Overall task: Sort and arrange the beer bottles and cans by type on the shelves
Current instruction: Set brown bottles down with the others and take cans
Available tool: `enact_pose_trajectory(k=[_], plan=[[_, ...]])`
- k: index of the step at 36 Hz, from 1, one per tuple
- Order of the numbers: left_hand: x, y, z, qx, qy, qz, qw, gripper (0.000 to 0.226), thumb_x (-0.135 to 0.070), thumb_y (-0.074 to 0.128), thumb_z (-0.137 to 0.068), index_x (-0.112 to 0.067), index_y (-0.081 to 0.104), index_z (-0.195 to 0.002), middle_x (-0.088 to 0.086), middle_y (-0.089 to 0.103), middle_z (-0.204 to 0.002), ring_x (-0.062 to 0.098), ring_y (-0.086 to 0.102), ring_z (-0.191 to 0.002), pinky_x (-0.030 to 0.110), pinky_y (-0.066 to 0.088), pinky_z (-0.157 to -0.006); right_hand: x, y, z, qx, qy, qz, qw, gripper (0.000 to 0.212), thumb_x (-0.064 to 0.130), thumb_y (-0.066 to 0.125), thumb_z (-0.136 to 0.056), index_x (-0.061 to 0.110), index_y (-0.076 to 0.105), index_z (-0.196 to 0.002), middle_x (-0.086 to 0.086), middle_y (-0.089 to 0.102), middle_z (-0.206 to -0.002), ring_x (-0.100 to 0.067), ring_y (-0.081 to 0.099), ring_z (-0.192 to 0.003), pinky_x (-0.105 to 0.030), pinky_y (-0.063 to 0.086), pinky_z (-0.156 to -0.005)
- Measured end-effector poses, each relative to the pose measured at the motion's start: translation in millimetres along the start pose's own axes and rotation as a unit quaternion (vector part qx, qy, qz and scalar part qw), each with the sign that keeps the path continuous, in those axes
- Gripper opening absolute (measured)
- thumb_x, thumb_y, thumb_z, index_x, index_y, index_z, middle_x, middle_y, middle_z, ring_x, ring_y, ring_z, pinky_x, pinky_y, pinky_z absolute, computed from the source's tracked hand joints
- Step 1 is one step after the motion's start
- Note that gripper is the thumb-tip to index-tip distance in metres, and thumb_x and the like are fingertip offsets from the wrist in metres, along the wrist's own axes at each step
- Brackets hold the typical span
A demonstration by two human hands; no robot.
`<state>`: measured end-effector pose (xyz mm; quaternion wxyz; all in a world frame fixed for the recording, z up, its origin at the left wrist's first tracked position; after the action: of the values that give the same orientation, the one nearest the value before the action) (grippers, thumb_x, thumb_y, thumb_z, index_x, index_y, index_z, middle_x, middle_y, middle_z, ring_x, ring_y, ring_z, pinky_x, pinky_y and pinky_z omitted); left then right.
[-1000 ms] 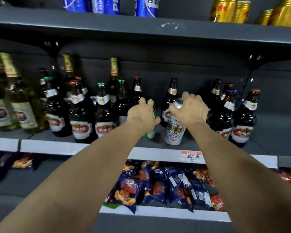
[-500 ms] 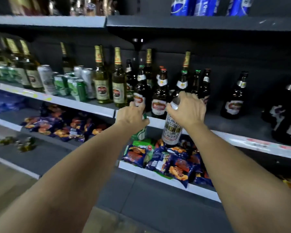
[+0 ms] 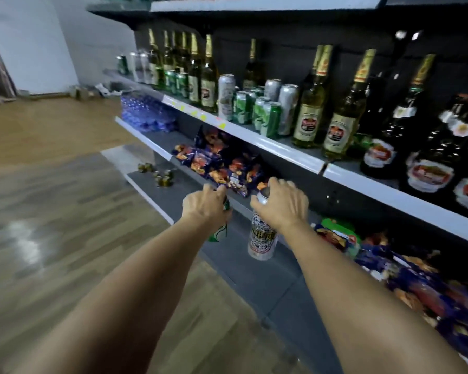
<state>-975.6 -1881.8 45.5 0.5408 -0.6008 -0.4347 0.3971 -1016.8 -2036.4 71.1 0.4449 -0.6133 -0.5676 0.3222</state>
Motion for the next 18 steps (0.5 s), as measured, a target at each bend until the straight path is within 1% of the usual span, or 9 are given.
enact_pose_trajectory(k=[3, 5, 11, 15, 18], plan=[[33.8, 8.5, -17.5, 0.008, -0.022, -0.004, 1.000, 0.053, -0.055, 0.049, -0.091, -0.022, 0.039, -0.132, 0.008, 0.051, -0.120, 0.033, 0.061, -0.104, 0.037, 0.040, -0.065, 34.7, 29.0, -24.5, 0.021, -0.033, -0.011, 0.999, 0.053, 0.057, 0.048, -0.086, 0.014, 0.052, -0.117, -0.006, 0.060, -0.113, -0.025, 0.052, -0.109, -0.036, 0.042, -0.077], [54.9, 12.8, -33.0, 0.012, -0.037, -0.003, 0.999, 0.053, -0.055, 0.050, -0.091, -0.022, 0.040, -0.131, 0.008, 0.051, -0.120, 0.033, 0.061, -0.105, 0.036, 0.040, -0.066, 54.9, 46.2, -44.2, 0.028, -0.052, -0.018, 0.998, 0.052, 0.057, 0.048, -0.086, 0.014, 0.053, -0.116, -0.006, 0.061, -0.113, -0.025, 0.052, -0.108, -0.036, 0.042, -0.077], [114.6, 25.2, -92.2, 0.000, -0.072, -0.011, 0.997, 0.054, -0.053, 0.050, -0.092, -0.022, 0.039, -0.136, 0.009, 0.050, -0.122, 0.032, 0.061, -0.105, 0.035, 0.039, -0.066, 109.5, 94.0, -115.8, 0.035, -0.100, -0.018, 0.994, 0.049, 0.056, 0.048, -0.086, 0.014, 0.053, -0.111, -0.006, 0.061, -0.112, -0.025, 0.053, -0.107, -0.037, 0.040, -0.078], [154.3, 31.3, -137.7, 0.013, -0.101, -0.014, 0.995, 0.059, -0.053, 0.052, -0.091, -0.025, 0.037, -0.140, 0.009, 0.050, -0.122, 0.032, 0.061, -0.105, 0.034, 0.040, -0.067, 143.2, 122.8, -170.8, 0.047, -0.120, -0.039, 0.991, 0.051, 0.054, 0.048, -0.087, 0.013, 0.052, -0.118, -0.008, 0.060, -0.117, -0.025, 0.051, -0.109, -0.036, 0.040, -0.078], [184.4, 31.7, -168.6, 0.014, -0.125, -0.009, 0.992, 0.055, -0.051, 0.052, -0.091, -0.024, 0.038, -0.137, 0.009, 0.050, -0.124, 0.033, 0.060, -0.107, 0.034, 0.039, -0.068, 168.1, 141.4, -209.9, 0.047, -0.130, -0.050, 0.989, 0.052, 0.055, 0.048, -0.087, 0.013, 0.051, -0.119, -0.007, 0.058, -0.120, -0.025, 0.049, -0.114, -0.036, 0.040, -0.078]])
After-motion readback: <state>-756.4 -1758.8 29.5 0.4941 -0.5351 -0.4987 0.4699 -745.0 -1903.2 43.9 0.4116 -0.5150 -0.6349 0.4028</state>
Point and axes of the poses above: each hand's wrist, its own z-axis away from the middle knuckle, its own y-axis out of the palm, x = y × z, the point moved 6 cm from there along -z, towards the middle knuckle
